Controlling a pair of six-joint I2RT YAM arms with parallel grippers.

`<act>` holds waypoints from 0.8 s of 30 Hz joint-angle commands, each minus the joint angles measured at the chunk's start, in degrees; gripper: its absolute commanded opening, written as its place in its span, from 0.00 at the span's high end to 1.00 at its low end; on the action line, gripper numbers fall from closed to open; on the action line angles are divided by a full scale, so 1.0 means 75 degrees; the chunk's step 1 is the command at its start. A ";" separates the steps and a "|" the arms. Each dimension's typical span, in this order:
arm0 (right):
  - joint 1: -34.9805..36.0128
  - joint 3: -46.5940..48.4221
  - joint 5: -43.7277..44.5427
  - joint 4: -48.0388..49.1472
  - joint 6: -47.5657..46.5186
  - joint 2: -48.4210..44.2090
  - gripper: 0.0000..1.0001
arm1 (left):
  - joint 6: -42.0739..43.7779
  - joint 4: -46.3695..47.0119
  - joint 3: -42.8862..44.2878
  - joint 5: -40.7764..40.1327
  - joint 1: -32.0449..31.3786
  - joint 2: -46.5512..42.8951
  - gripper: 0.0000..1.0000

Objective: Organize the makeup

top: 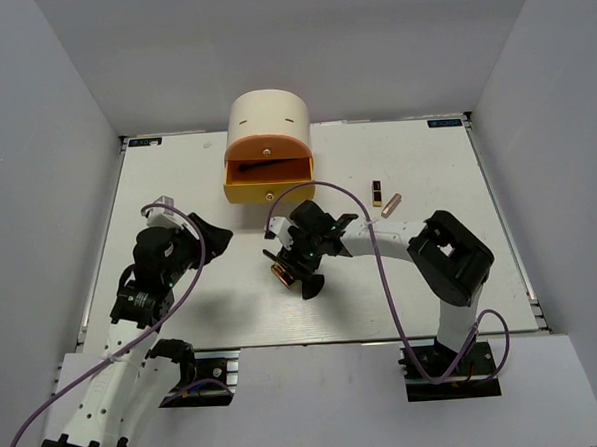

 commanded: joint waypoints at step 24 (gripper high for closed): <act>-0.0246 0.0576 0.0113 0.0087 -0.0693 -0.0339 1.00 | -0.0557 -0.0057 -0.0450 0.0026 0.0024 -0.0872 0.25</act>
